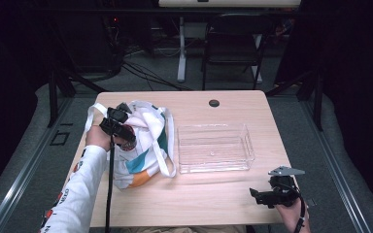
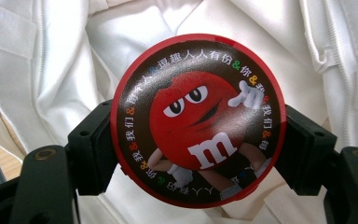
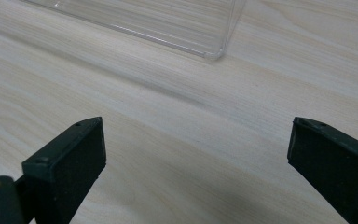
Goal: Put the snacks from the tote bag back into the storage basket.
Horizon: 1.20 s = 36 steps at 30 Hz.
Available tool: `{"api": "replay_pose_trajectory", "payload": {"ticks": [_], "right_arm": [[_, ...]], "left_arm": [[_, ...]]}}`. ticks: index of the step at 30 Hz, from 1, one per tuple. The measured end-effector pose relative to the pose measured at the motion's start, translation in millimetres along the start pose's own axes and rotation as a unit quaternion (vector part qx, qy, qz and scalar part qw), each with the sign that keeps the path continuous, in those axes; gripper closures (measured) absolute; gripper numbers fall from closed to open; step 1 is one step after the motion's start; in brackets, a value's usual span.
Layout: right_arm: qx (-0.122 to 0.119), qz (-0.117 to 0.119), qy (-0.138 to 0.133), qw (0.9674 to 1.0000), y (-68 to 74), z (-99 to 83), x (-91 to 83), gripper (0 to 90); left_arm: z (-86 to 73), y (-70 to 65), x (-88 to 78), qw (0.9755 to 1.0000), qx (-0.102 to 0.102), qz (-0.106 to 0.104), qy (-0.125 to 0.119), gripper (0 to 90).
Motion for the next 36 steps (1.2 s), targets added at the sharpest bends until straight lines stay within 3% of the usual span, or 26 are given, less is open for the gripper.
{"api": "replay_pose_trajectory", "payload": {"ticks": [19, 36], "right_arm": [[-0.001, 0.001, 0.0, 1.0, 0.4, 0.1, -0.1, 4.2], [-0.004, 0.0, 0.001, 1.0, 0.5, 0.0, -0.2, 4.2]], "left_arm": [[13.3, -6.6, -28.6, 0.9998, 0.015, 0.002, -0.014, 25.5], [31.2, -27.3, -51.3, 0.9987, 0.044, -0.001, -0.027, 25.5]]}}
Point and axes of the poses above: each handheld gripper's, and its own axes: x roughly forward along the jaws, z roughly out of its top, y roughly to its left, the point moved 10 cm from there along x, roughly forward along the jaws, and after that the axes turned 3 degrees about -x, right-handed, at the moved point
